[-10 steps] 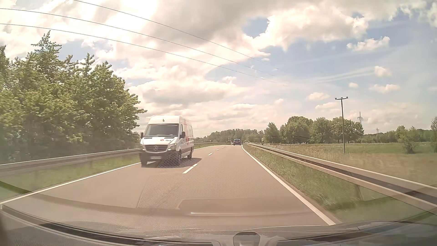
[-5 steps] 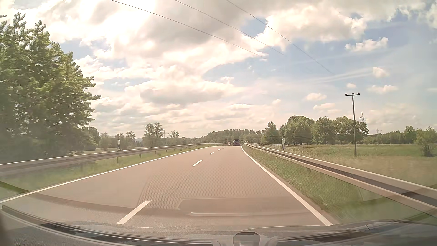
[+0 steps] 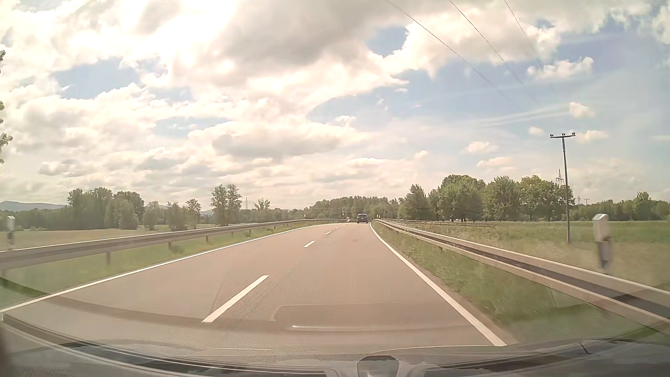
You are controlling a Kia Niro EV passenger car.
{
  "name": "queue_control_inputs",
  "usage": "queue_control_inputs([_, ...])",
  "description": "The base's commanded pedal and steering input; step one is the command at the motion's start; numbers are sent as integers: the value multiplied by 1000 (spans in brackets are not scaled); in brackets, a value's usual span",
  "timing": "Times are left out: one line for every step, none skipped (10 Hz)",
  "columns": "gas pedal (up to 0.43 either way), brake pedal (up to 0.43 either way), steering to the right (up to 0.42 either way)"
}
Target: Follow the waypoints while adhering to traffic rules and regulations
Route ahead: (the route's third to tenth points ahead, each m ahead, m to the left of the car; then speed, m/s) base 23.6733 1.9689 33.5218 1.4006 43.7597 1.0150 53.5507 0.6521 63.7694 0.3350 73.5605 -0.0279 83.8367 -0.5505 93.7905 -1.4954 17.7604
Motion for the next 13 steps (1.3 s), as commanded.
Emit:
queue_control_inputs([138, 0, 4])
queue_control_inputs([130, 0, 4])
queue_control_inputs([130, 0, 4])
queue_control_inputs([130, 0, 4])
queue_control_inputs([130, 0, 4])
queue_control_inputs([130, 0, 4])
queue_control_inputs([130, 0, 4])
queue_control_inputs([130, 0, 4])
queue_control_inputs([118, 0, 4])
queue_control_inputs([118, 0, 3])
queue_control_inputs([118, 0, 3])
queue_control_inputs([118, 0, 3])
queue_control_inputs([118, 0, 4])
